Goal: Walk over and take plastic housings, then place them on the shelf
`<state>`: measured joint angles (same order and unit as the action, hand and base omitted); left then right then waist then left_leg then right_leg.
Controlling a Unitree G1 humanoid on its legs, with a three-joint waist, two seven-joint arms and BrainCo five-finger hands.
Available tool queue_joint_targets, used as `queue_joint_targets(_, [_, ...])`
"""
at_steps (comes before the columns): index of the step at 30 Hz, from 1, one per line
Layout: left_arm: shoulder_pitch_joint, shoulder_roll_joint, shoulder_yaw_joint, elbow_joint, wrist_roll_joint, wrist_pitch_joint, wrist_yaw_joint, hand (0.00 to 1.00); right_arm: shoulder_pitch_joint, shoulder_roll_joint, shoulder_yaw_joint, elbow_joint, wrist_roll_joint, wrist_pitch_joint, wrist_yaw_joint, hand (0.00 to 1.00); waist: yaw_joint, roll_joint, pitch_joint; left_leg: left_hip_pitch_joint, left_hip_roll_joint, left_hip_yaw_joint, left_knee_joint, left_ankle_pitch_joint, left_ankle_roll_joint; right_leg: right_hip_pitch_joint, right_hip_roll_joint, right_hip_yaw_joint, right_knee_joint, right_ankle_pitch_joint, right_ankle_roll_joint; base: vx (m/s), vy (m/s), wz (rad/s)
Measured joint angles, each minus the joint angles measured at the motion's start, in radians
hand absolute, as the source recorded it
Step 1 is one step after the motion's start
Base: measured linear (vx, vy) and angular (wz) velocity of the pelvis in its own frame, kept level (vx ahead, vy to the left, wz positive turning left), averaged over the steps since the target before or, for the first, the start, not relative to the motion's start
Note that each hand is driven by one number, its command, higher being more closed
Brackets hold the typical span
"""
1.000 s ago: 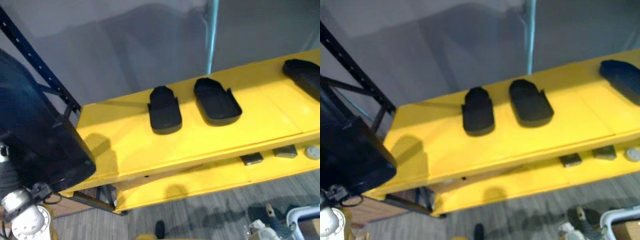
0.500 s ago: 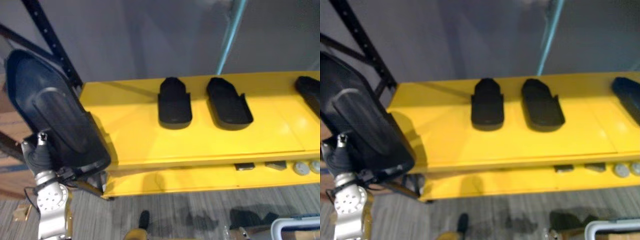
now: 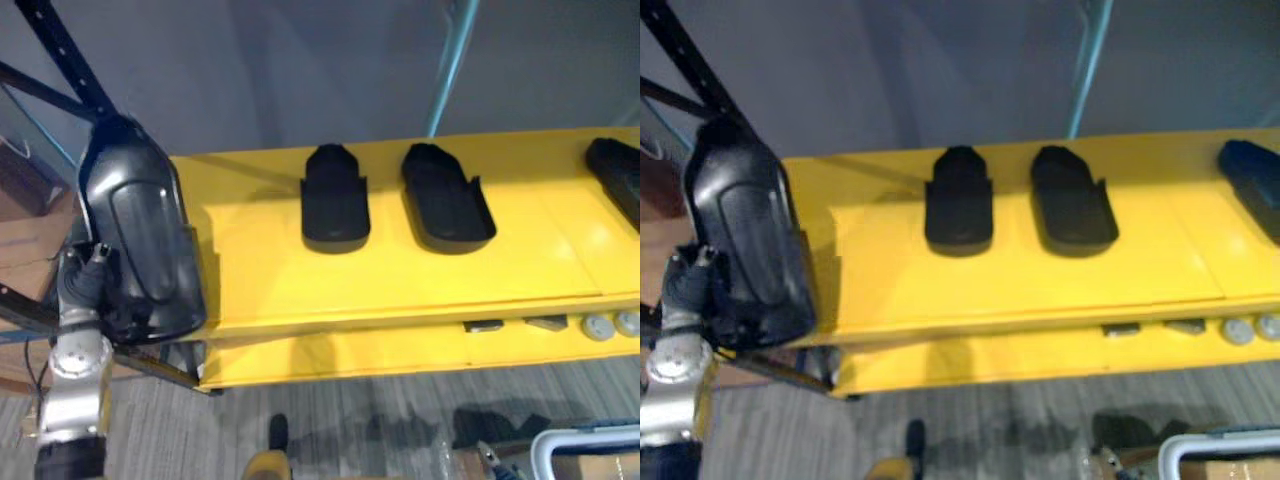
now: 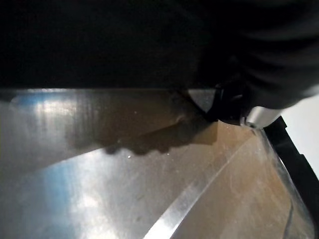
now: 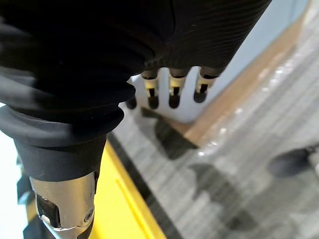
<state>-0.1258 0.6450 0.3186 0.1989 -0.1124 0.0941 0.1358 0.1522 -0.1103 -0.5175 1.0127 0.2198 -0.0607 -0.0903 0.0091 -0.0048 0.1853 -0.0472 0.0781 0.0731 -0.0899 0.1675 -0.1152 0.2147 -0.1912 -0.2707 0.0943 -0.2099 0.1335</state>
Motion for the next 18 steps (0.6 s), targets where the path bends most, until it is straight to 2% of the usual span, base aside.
queue_joint_targets(2, [-0.076, 0.082, -0.037, 0.116, -0.007, 0.032, -0.047, 1.00, 0.004, 0.000, -0.001, 0.016, -0.003, 0.019, 0.010, 0.00, -0.003, 0.004, 0.001, 0.014, 0.008, 0.025, 0.000, -0.006, -0.004, 0.000, 0.003, 0.021, -0.003, 0.000, 0.000, 0.00, -0.012, -0.25])
queue_joint_targets(4, [-0.140, 0.134, -0.071, 0.203, -0.008, 0.049, -0.081, 1.00, 0.011, -0.001, -0.002, 0.019, -0.006, 0.029, 0.020, 0.00, -0.011, 0.009, 0.002, 0.016, 0.009, 0.033, 0.000, -0.013, -0.001, 0.000, 0.003, 0.027, -0.009, 0.000, 0.000, -0.01, 0.004, -0.16])
queue_joint_targets(8, [-0.269, 0.222, -0.149, 0.346, -0.012, 0.061, -0.152, 1.00, 0.036, 0.000, -0.011, 0.029, -0.007, 0.040, 0.036, 0.00, -0.026, 0.013, 0.004, 0.014, 0.007, 0.048, 0.000, -0.024, -0.002, -0.007, -0.001, 0.042, -0.021, 0.006, -0.009, 0.02, 0.013, -0.11])
queue_joint_targets(13, [-0.365, 0.295, -0.226, 0.456, -0.029, 0.096, -0.227, 1.00, 0.039, -0.001, -0.031, 0.029, -0.008, 0.040, 0.051, 0.00, -0.045, 0.013, 0.005, 0.015, 0.008, 0.069, 0.001, -0.032, -0.007, -0.021, -0.001, 0.066, -0.021, 0.017, -0.026, 0.06, -0.003, -0.10])
queue_joint_targets(18, [-0.439, 0.303, -0.265, 0.558, -0.025, 0.166, -0.292, 1.00, 0.035, -0.001, -0.031, 0.038, -0.009, 0.040, 0.058, 0.00, -0.056, 0.015, 0.005, 0.030, 0.013, 0.101, 0.006, -0.031, -0.007, -0.032, 0.001, 0.098, -0.004, 0.036, -0.046, 0.07, -0.010, -0.13])
